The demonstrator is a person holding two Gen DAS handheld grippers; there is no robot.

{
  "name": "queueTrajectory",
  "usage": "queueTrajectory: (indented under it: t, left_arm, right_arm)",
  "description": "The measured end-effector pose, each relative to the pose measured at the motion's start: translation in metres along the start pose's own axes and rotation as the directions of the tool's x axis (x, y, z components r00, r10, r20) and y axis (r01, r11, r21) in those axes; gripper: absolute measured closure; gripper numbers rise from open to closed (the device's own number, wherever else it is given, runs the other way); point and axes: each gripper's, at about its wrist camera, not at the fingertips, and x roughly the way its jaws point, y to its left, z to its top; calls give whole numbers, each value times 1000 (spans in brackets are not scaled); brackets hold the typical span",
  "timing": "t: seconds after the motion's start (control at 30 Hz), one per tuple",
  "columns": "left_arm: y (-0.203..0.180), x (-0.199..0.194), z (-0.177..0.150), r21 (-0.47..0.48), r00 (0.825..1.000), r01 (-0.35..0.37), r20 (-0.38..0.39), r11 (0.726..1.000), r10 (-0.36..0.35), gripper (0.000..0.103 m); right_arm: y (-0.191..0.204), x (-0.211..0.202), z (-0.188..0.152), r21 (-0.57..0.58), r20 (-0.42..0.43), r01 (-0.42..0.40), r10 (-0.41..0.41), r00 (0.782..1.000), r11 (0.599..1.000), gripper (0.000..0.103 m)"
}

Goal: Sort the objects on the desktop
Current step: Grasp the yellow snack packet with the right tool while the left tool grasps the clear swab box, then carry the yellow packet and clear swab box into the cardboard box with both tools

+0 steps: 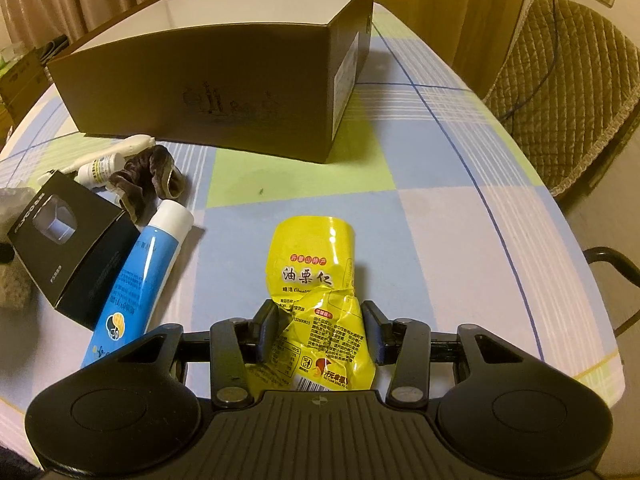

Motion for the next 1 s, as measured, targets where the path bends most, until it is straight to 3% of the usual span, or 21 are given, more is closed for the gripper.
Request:
queueTrajectory:
  t: [0.17, 0.23, 0.6, 1.0]
  left_arm:
    - [8, -3, 1, 5, 1000, 4, 10, 1000, -4, 67]
    - [9, 0, 2, 1, 1000, -23, 8, 1000, 23, 78]
    - [13, -4, 7, -38, 1000, -23, 20, 999, 23, 78]
    - [20, -31, 27, -104, 995, -6, 98, 995, 16, 78]
  right_arm:
    - [0, 0, 1, -13, -4, -5, 5, 1000, 1000, 61]
    - [0, 1, 1, -18, -6, -6, 6, 1000, 1000, 61]
    - [-1, 0, 4, -32, -29, -16, 15, 999, 999, 63]
    - [-8, -22, 27, 1, -7, -66, 66, 998, 998, 64]
